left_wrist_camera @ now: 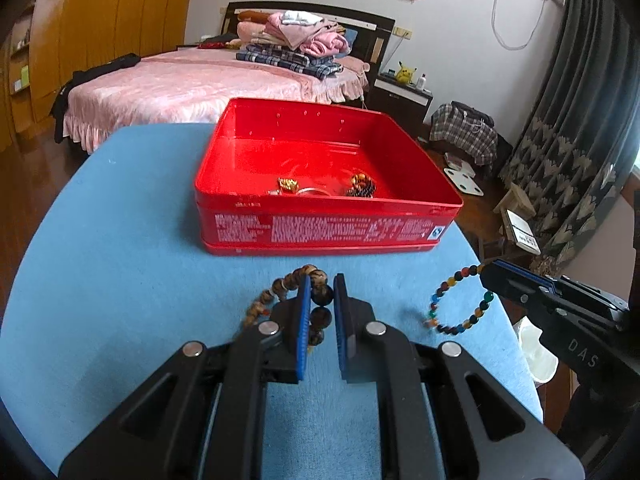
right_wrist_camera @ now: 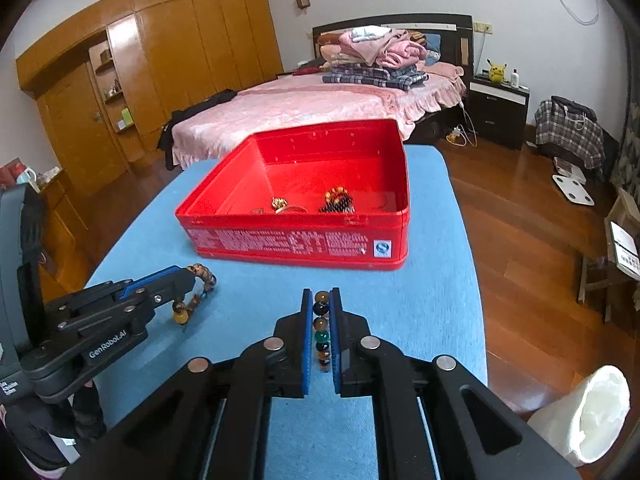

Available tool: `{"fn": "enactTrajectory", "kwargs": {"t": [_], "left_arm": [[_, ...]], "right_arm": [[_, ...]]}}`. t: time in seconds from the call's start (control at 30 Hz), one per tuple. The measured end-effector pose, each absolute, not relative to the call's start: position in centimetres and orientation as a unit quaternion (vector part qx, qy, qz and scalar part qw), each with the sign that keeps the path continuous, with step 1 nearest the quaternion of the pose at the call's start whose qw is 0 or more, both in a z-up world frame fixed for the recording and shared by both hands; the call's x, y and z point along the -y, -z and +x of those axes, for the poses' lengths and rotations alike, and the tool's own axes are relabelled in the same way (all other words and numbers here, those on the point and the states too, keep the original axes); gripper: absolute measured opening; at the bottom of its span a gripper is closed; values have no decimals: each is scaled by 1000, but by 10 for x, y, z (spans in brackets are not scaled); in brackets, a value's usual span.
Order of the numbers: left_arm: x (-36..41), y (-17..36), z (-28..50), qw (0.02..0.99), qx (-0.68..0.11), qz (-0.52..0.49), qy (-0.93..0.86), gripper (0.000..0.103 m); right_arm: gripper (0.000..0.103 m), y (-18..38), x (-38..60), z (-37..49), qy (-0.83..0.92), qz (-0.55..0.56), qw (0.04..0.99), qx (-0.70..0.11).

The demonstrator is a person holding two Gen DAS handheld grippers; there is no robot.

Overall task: Organize jewelry
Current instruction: 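Lower both bracelets into the red tin and open both tools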

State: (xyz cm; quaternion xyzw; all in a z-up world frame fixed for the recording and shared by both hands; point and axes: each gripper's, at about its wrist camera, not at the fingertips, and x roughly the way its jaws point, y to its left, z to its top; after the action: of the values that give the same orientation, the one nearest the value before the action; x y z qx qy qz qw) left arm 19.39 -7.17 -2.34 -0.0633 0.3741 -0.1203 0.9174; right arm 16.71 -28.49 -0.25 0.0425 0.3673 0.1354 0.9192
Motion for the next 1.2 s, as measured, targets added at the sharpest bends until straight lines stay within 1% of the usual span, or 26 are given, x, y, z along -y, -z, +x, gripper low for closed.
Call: {"fn": "enactTrajectory", "kwargs": {"t": [0.57,1.2], "left_arm": [[65,-19,200,934,-329,-72,120,10],[73,-43,261,942,-291,-93,142,10]], "right_arm": [[8,-36,276,179,-152,35,933,-325],[8,-56,270,246,-157,54,938,-305]]}}
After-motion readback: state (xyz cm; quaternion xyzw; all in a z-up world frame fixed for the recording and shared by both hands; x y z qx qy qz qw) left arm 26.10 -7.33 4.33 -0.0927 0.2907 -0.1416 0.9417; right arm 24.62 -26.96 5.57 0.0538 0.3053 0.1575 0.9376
